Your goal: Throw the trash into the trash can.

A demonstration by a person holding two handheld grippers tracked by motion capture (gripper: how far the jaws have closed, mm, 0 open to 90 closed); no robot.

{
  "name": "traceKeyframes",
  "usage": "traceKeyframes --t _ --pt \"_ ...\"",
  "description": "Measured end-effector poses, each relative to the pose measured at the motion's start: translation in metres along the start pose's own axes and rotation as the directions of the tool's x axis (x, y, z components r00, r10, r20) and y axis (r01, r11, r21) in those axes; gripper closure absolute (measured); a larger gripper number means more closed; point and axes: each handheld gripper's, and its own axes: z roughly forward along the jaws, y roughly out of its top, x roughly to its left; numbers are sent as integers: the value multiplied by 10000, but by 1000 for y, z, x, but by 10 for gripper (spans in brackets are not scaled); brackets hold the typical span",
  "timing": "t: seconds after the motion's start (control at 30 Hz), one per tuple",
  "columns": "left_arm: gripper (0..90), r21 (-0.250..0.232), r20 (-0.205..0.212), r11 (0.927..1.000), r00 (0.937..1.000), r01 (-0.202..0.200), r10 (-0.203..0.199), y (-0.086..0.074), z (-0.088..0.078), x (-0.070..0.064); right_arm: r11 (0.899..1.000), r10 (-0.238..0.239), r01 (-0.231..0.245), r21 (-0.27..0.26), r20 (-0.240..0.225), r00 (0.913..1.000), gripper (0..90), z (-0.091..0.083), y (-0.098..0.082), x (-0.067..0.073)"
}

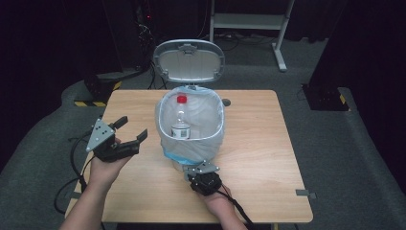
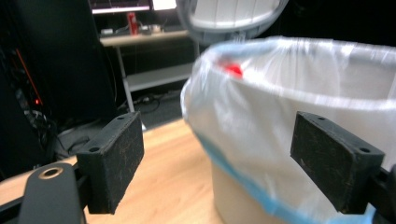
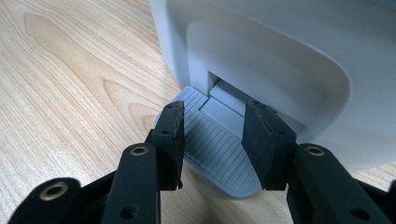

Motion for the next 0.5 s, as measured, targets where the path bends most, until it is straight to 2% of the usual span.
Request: traceKeyframes --t 0.07,0.1,0.23,0.33,0.4,0.5 --pt "174 103 -6 9999 10000 38 -38 -4 0 1 10000 -1 1 0 -1 10000 586 0 0 0" --pt "174 431 21 9989 9999 165 -166 -18 0 3 10000 -5 5 -5 1 10000 586 0 0 0" --pt "174 1046 40 9941 9996 280 -286 -47 0 4 10000 -9 9 -3 4 10000 586 0 0 0" --pt "174 1650 -76 9861 9998 196 -186 -71 -1 3 10000 3 -3 -2 -4 10000 586 0 0 0" --pt "173 2208 -87 9752 9999 116 -99 -88 0 2 10000 -3 3 5 2 10000 586 0 0 0" --pt "160 3194 -18 9472 9996 268 -277 -114 3 2 10000 -9 9 -4 10 10000 586 0 0 0"
